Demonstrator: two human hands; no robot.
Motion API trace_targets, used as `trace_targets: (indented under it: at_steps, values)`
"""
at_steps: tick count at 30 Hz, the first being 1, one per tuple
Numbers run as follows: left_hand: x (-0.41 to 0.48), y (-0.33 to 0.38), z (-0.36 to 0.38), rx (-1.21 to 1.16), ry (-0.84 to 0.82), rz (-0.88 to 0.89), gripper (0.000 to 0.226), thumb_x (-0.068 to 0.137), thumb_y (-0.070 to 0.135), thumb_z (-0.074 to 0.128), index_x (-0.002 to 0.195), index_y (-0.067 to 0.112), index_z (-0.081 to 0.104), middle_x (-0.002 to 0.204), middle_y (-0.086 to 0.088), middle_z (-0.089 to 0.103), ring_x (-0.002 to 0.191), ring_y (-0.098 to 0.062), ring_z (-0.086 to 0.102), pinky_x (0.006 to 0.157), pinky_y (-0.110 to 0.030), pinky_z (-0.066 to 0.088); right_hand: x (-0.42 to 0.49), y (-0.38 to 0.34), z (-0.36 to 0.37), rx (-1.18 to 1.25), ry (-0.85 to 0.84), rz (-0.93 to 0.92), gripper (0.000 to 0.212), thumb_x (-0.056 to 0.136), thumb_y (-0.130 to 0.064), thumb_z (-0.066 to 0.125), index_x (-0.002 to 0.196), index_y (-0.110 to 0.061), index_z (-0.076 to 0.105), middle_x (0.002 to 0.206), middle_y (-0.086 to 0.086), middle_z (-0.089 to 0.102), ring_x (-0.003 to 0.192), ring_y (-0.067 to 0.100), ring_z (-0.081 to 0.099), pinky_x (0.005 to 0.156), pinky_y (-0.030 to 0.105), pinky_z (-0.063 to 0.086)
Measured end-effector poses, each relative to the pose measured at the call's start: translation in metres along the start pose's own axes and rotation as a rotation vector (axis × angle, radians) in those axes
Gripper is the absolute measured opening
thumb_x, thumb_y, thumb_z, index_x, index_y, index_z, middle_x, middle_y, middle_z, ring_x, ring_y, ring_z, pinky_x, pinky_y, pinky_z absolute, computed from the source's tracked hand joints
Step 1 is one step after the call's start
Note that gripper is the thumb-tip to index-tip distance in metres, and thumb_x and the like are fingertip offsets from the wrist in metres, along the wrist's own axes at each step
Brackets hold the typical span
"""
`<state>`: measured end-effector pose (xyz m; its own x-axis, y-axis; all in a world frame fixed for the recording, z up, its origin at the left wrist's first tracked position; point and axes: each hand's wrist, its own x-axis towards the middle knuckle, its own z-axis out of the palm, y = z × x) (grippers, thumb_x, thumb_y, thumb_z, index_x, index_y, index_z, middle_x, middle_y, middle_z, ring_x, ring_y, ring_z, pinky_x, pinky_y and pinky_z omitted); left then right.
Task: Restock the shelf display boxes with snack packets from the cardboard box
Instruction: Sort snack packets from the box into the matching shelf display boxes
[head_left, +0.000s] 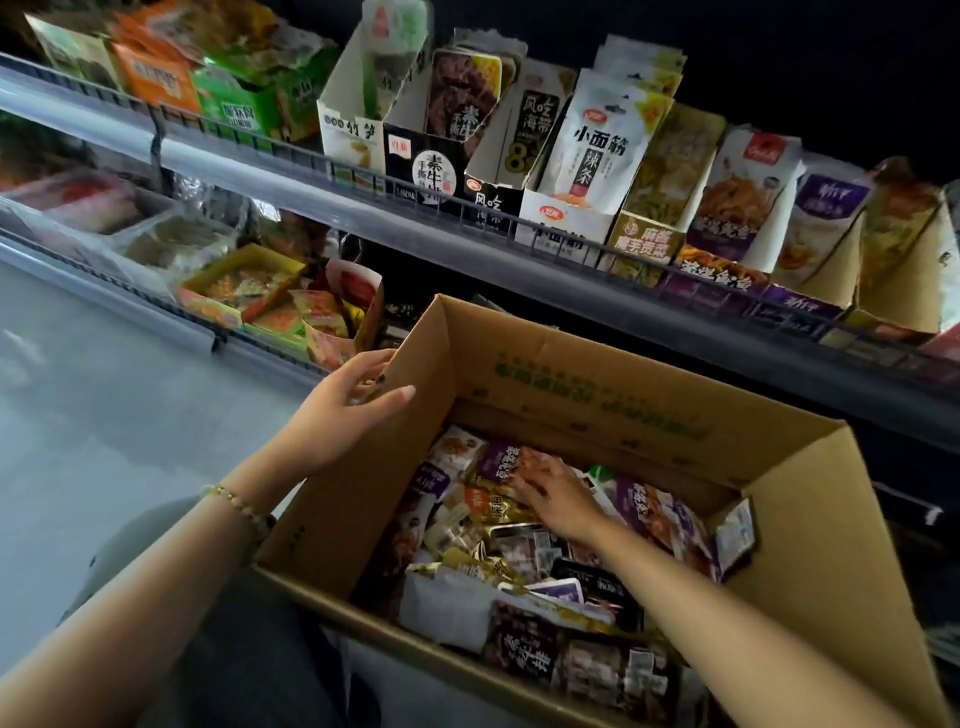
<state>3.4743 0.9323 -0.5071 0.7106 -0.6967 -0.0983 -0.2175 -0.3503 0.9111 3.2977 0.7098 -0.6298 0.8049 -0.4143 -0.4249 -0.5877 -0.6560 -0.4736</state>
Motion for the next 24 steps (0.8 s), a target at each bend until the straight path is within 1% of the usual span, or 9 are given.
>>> trace_targets:
  at_steps: [3, 5, 7, 9, 11, 12, 15, 18, 24]
  values:
    - [0.0, 0.0, 0.002, -0.005, 0.006, 0.001, 0.073, 0.072, 0.059, 0.066, 0.137, 0.034, 0.046, 0.135, 0.003, 0.054, 0.123, -0.019, 0.053, 0.099, -0.046, 0.049, 0.007, 0.005, 0.007, -0.052, 0.081, -0.009, 0.035, 0.098, -0.042, 0.047, 0.119, -0.019, 0.063, 0.141, 0.004, 0.041, 0.133, 0.024, 0.03, 0.107, 0.035, 0.028]
    - [0.001, 0.0, 0.003, 0.002, 0.005, 0.001, 0.07, 0.074, 0.054, 0.063, 0.138, 0.032, 0.045, 0.137, 0.002, 0.052, 0.123, -0.019, 0.052, 0.098, -0.044, 0.049, 0.012, 0.003, 0.003, 0.006, 0.134, 0.002, 0.029, 0.098, -0.037, 0.05, 0.114, -0.015, 0.061, 0.137, 0.004, 0.045, 0.132, 0.024, 0.032, 0.103, 0.033, 0.03]
    - [0.002, -0.001, 0.004, 0.011, 0.014, 0.008, 0.064, 0.081, 0.047, 0.063, 0.139, 0.031, 0.044, 0.138, 0.002, 0.051, 0.123, -0.018, 0.051, 0.095, -0.038, 0.049, 0.017, 0.003, 0.002, 0.2, 0.154, 0.063, 0.012, 0.096, -0.028, 0.054, 0.09, -0.018, 0.052, 0.113, 0.001, 0.056, 0.118, 0.024, 0.045, 0.087, 0.028, 0.037]
    - [0.003, -0.002, 0.005, 0.019, 0.024, 0.01, 0.059, 0.085, 0.042, 0.062, 0.14, 0.03, 0.043, 0.138, 0.003, 0.05, 0.122, -0.016, 0.05, 0.091, -0.034, 0.049, 0.022, 0.004, 0.002, 0.335, 0.163, 0.137, 0.024, 0.091, -0.024, 0.064, 0.079, -0.024, 0.043, 0.089, -0.003, 0.052, 0.101, 0.026, 0.054, 0.075, 0.03, 0.042]
    - [0.004, -0.003, 0.006, 0.022, 0.029, 0.009, 0.058, 0.087, 0.04, 0.062, 0.14, 0.03, 0.042, 0.138, 0.004, 0.049, 0.12, -0.014, 0.049, 0.085, -0.027, 0.049, 0.028, 0.008, 0.005, 0.338, 0.158, 0.168, 0.019, 0.085, -0.031, 0.07, 0.097, -0.028, 0.056, 0.09, -0.002, 0.054, 0.106, 0.032, 0.057, 0.088, 0.04, 0.048]
    - [0.004, -0.003, 0.006, 0.018, 0.03, 0.009, 0.057, 0.087, 0.039, 0.062, 0.14, 0.03, 0.043, 0.138, 0.004, 0.049, 0.119, -0.013, 0.049, 0.081, -0.024, 0.048, 0.028, 0.006, 0.004, 0.297, 0.134, 0.172, 0.034, 0.085, -0.036, 0.07, 0.115, -0.025, 0.058, 0.101, 0.0, 0.057, 0.114, 0.033, 0.053, 0.097, 0.042, 0.045]
    - [0.006, -0.004, 0.004, 0.005, 0.02, -0.004, 0.062, 0.083, 0.046, 0.062, 0.139, 0.031, 0.043, 0.138, 0.005, 0.05, 0.12, -0.015, 0.051, 0.085, -0.031, 0.053, 0.029, 0.001, -0.002, 0.114, -0.015, 0.207, 0.071, 0.085, -0.049, 0.066, 0.146, -0.027, 0.037, 0.145, 0.01, 0.031, 0.137, 0.035, 0.024, 0.112, 0.04, 0.025]
    - [0.005, -0.001, 0.003, 0.005, -0.002, -0.014, 0.071, 0.073, 0.055, 0.061, 0.139, 0.032, 0.043, 0.138, 0.004, 0.05, 0.121, -0.019, 0.053, 0.093, -0.044, 0.053, 0.026, 0.0, -0.007, 0.136, -0.073, 0.188, 0.079, 0.083, -0.044, 0.07, 0.149, -0.025, 0.031, 0.154, 0.009, 0.023, 0.141, 0.031, 0.023, 0.112, 0.036, 0.026]
    - [0.004, -0.001, 0.003, -0.016, -0.003, -0.019, 0.07, 0.073, 0.054, 0.06, 0.138, 0.032, 0.043, 0.138, 0.004, 0.049, 0.121, -0.019, 0.053, 0.089, -0.039, 0.055, 0.024, -0.005, -0.017, 0.045, -0.125, 0.115, 0.076, 0.078, -0.022, 0.079, 0.142, -0.011, 0.039, 0.144, 0.009, 0.042, 0.132, 0.025, 0.04, 0.102, 0.025, 0.034]
